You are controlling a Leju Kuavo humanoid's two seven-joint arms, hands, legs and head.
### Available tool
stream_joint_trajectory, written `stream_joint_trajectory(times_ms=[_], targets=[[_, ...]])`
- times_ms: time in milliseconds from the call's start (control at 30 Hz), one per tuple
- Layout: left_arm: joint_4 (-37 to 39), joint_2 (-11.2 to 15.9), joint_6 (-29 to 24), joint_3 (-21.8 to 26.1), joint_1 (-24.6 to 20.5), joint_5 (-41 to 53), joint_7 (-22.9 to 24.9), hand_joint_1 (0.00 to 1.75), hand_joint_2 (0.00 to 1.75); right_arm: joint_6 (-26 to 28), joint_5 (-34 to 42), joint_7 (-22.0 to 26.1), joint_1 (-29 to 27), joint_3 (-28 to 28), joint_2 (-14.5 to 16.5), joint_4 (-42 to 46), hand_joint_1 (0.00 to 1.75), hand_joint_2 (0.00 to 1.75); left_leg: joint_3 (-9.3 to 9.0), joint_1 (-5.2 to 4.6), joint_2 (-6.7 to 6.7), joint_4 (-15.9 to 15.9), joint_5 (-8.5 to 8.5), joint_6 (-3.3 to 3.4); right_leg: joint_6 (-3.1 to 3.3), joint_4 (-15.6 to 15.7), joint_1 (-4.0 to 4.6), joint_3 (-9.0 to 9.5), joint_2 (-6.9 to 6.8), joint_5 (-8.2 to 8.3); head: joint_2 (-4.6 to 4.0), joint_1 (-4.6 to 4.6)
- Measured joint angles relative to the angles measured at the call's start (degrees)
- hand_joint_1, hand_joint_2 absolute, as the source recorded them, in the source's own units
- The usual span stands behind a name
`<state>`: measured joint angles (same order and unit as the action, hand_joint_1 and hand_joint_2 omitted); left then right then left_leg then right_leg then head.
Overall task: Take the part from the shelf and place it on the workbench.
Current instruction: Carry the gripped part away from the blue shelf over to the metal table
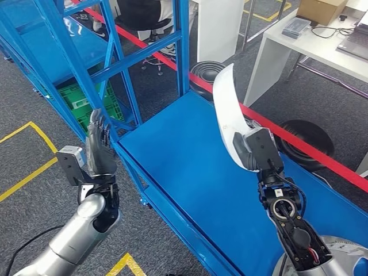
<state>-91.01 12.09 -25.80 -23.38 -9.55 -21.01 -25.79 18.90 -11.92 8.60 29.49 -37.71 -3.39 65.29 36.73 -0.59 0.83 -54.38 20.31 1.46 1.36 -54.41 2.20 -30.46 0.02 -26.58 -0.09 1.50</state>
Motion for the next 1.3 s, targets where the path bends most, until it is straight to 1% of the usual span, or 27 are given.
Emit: stream_joint_trajectory(times_ms=[67,200,500,767,1000,1167,1300], targets=[[0.0,0.0,-0.1,0.0,0.0,0.0,0.0,0.00,0.00,0.5,0.2,0.1,-0.6,0.4,-0.3,1.4,1.75,1.75,0.00,0.00,0.00,0.0,0.00,0.00,0.00,0.0,0.00,0.00,0.00,0.00,0.00,0.00],[0.0,-0.1,0.1,0.0,0.0,-0.2,0.0,0.00,1.75,2.5,0.6,0.1,-2.6,1.2,-1.1,4.9,1.75,1.75,0.00,0.00,0.00,0.0,0.01,0.01,-0.01,0.0,-0.01,-0.01,0.00,-0.01,0.00,-0.01],[0.7,-1.4,1.0,-0.1,-0.7,-0.6,-0.5,0.00,1.75,9.4,0.5,0.8,-11.1,4.5,-3.7,16.5,1.75,1.75,0.00,-0.03,-0.01,0.0,0.09,0.06,-0.06,0.0,-0.06,-0.02,0.02,-0.06,0.00,0.00],[2.1,-2.7,2.0,-0.8,-2.1,-1.1,-1.1,0.00,1.75,13.4,1.6,1.9,-16.1,7.2,-4.8,24.9,1.75,1.75,-0.01,-0.03,-0.03,0.0,0.09,0.06,-0.07,0.0,-0.07,-0.02,0.03,-0.07,0.00,0.00],[3.3,-3.6,1.5,-1.6,-2.6,-1.2,-1.7,0.00,1.75,14.3,2.8,2.6,-18.1,8.9,-5.3,29.1,1.75,1.75,-0.01,-0.03,-0.05,0.0,0.09,0.06,-0.07,0.0,-0.07,-0.01,0.06,-0.07,0.00,0.01],[3.4,-3.7,1.1,-1.7,-2.5,-1.2,-1.8,0.00,1.75,15.8,-0.3,2.6,-18.4,8.9,-5.3,30.9,1.75,1.75,-0.01,-0.03,-0.04,0.0,0.09,0.06,-0.07,0.0,-0.07,-0.01,0.05,-0.08,0.00,0.01],[3.5,-3.7,1.1,-1.8,-2.4,-1.2,-1.8,0.00,1.75,16.0,-0.9,2.4,-18.5,8.8,-5.3,31.9,1.75,1.75,-0.01,-0.03,-0.04,0.0,0.10,0.05,-0.07,0.0,-0.07,-0.01,0.05,-0.08,0.00,0.01]])
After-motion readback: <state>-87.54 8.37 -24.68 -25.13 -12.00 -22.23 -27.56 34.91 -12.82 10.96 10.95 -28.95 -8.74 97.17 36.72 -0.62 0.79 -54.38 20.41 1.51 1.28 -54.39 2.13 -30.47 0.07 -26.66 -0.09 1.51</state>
